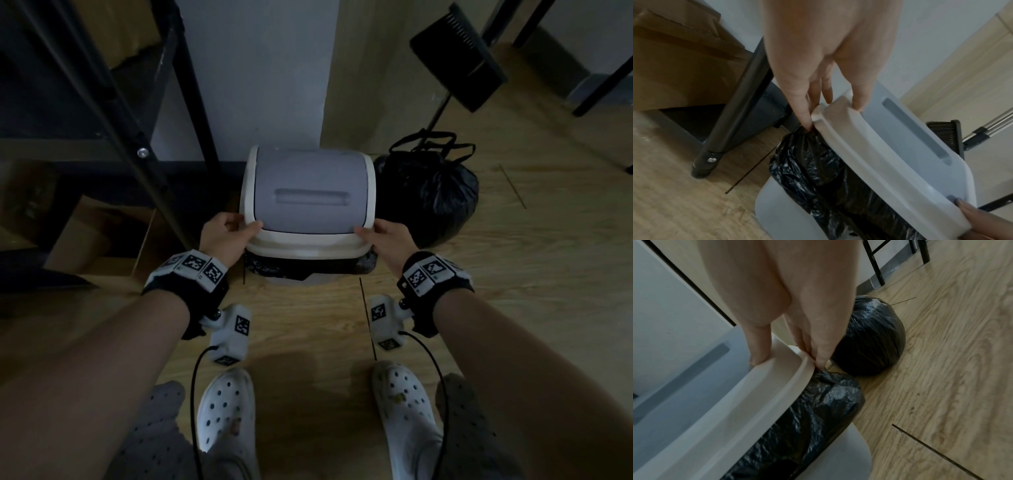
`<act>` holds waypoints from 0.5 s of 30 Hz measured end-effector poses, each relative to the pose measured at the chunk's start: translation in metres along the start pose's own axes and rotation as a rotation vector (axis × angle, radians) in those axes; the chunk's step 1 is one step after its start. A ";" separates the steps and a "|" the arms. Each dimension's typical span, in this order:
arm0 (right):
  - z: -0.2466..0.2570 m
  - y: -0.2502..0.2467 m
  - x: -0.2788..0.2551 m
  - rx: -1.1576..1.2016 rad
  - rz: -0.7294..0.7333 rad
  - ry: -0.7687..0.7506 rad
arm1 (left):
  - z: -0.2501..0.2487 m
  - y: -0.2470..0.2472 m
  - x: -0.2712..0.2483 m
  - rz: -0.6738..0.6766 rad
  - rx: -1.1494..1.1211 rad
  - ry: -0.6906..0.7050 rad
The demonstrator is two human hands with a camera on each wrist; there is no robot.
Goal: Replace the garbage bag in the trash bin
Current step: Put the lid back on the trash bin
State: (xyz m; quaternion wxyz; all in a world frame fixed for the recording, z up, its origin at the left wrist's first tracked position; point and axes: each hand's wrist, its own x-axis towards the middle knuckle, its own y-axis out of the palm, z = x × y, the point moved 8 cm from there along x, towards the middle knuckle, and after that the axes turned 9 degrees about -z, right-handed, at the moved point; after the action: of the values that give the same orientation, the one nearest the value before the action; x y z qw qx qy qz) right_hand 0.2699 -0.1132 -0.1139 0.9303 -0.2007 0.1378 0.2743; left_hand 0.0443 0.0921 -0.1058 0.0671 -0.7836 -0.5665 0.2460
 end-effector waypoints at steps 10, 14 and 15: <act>0.007 -0.003 -0.022 -0.270 0.010 -0.070 | -0.016 -0.006 -0.026 0.031 0.271 0.219; 0.018 0.000 -0.045 -0.400 0.017 -0.120 | -0.028 -0.018 -0.048 0.022 0.511 0.264; 0.022 0.002 -0.052 -0.406 0.015 -0.136 | -0.034 -0.019 -0.054 0.017 0.549 0.301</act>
State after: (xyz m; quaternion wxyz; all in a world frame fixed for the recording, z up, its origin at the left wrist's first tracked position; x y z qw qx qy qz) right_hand 0.2301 -0.1255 -0.0759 0.8759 -0.3639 0.0183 0.3163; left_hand 0.0306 0.0547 -0.0517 0.3573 -0.7687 -0.4558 0.2716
